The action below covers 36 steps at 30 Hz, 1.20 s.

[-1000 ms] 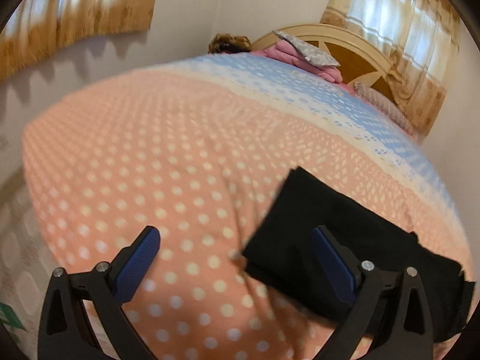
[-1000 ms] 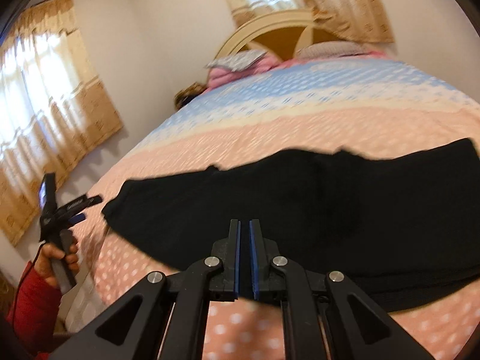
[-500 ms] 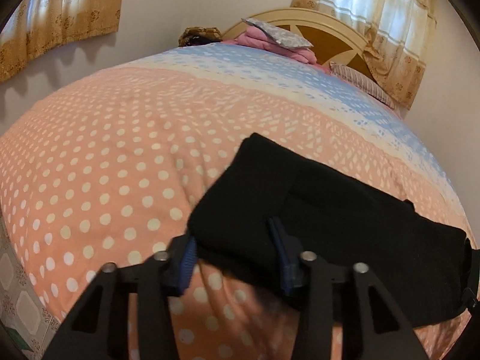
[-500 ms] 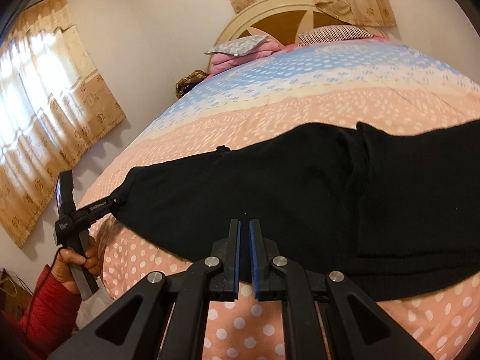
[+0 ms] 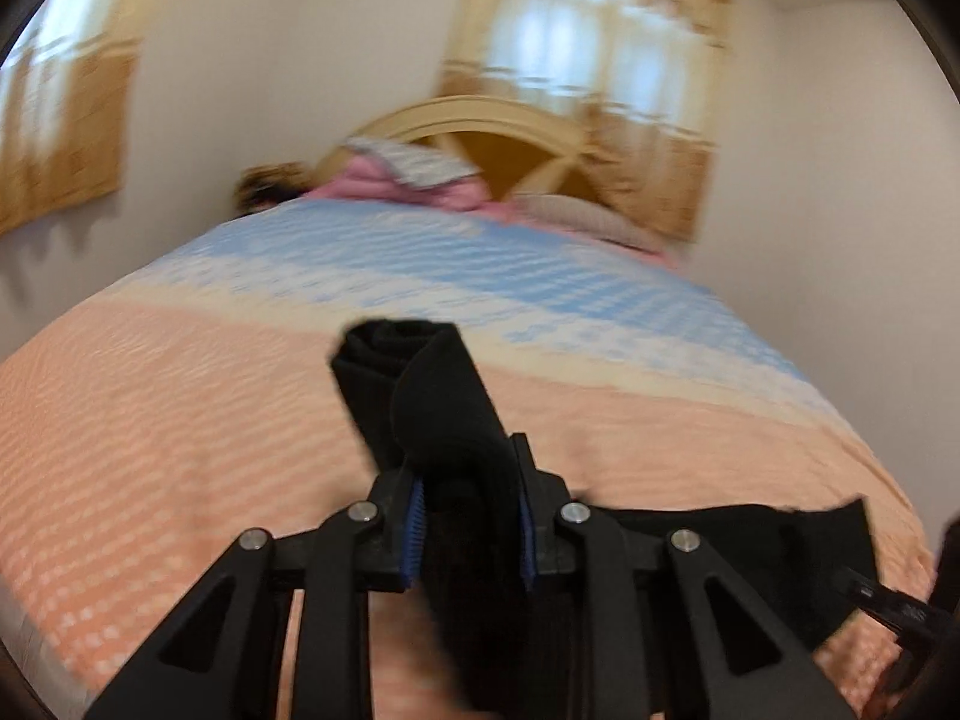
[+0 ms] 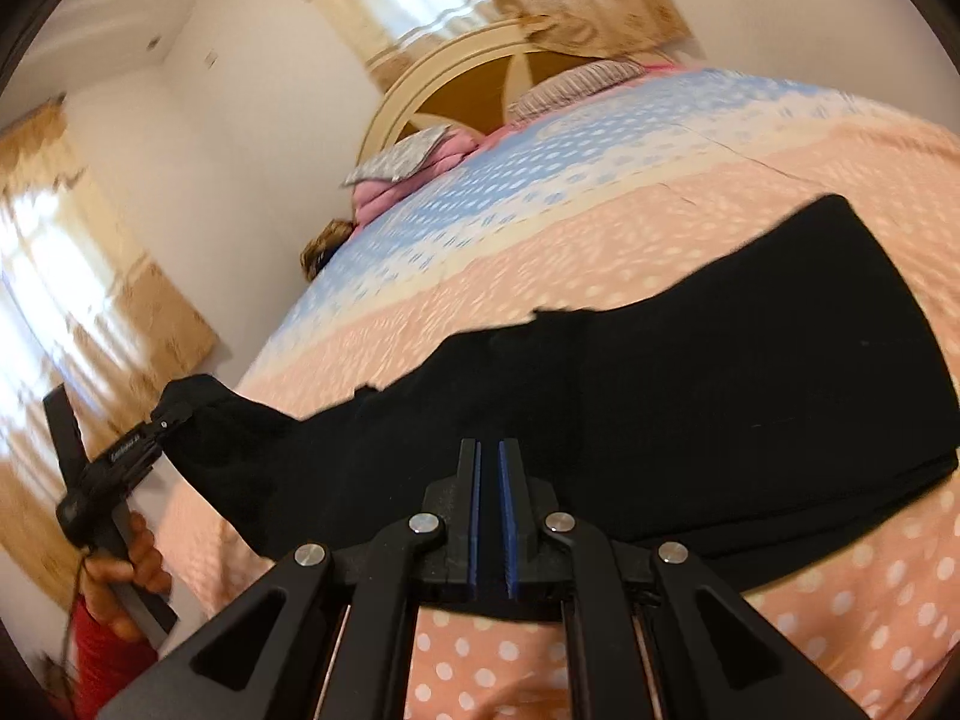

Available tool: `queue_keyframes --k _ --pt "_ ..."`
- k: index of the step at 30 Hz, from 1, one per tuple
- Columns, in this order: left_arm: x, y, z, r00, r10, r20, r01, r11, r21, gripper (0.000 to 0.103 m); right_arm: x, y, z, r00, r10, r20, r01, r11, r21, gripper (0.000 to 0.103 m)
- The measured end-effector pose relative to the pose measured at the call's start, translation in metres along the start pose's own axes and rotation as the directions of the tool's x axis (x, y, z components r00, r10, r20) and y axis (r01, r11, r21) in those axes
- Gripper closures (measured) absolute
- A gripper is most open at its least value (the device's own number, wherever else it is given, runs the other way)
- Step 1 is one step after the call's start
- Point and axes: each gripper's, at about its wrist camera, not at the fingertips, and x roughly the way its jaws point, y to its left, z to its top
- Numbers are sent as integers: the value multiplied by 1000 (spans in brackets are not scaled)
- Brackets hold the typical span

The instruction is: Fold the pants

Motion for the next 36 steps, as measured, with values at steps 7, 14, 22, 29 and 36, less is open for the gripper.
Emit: queue_keyframes --k 7,14,22,29,36 --pt "14 -103 -36 966 -236 -101 252 950 183 81 -20 -15 11 999 10 49 -12 999 40 97" --pt "32 -118 -85 945 -223 -237 276 935 222 81 -5 -23 17 987 161 -5 -159 975 156 96" --pt "20 -131 -88 971 -182 -154 221 929 296 81 41 11 44 944 322 -68 -307 936 175 15" --pt "20 -138 -104 979 -148 -137 190 908 374 81 106 49 34 921 266 -286 -240 963 125 33" --pt "15 -147 -100 980 -148 -137 189 906 377 81 112 66 32 928 198 -316 -217 976 -24 79"
